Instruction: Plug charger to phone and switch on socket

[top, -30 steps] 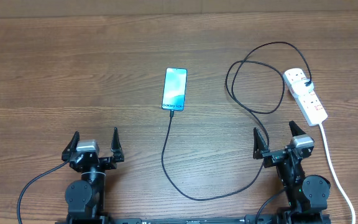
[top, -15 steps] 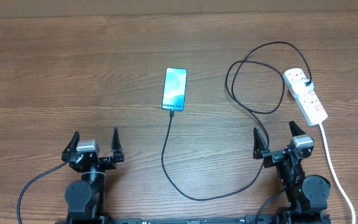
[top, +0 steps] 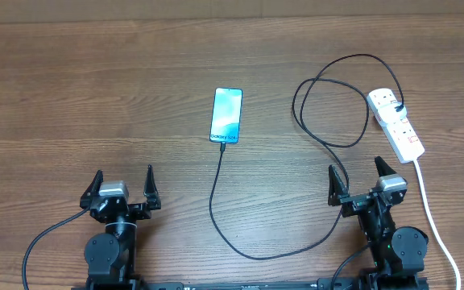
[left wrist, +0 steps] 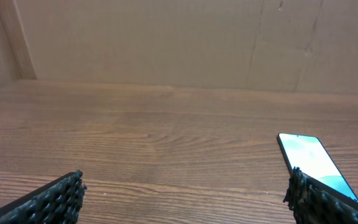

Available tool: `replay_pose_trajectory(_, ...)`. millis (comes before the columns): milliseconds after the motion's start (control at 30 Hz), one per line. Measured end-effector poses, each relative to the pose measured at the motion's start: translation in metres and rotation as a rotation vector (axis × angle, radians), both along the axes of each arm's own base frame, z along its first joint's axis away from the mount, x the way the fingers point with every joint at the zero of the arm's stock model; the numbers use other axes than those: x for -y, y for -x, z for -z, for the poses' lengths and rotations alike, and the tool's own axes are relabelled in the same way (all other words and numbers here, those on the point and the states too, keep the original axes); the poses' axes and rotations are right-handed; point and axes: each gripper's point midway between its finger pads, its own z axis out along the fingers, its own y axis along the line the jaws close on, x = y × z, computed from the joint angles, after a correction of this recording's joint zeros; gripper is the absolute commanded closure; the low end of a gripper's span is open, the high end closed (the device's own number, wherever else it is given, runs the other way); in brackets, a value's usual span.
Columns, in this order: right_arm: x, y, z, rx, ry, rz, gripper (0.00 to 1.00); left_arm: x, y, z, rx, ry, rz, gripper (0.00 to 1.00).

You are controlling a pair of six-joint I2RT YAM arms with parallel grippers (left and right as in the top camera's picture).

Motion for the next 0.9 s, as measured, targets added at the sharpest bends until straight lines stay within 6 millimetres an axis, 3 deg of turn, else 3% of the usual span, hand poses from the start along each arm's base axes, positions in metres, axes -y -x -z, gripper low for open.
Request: replay_pose_trajectory(900,0.012,-0.002,0.0,-0.007,-0.034,0.056,0.0,0.0,0.0,0.0,0.0,0.0,0.0,0.0)
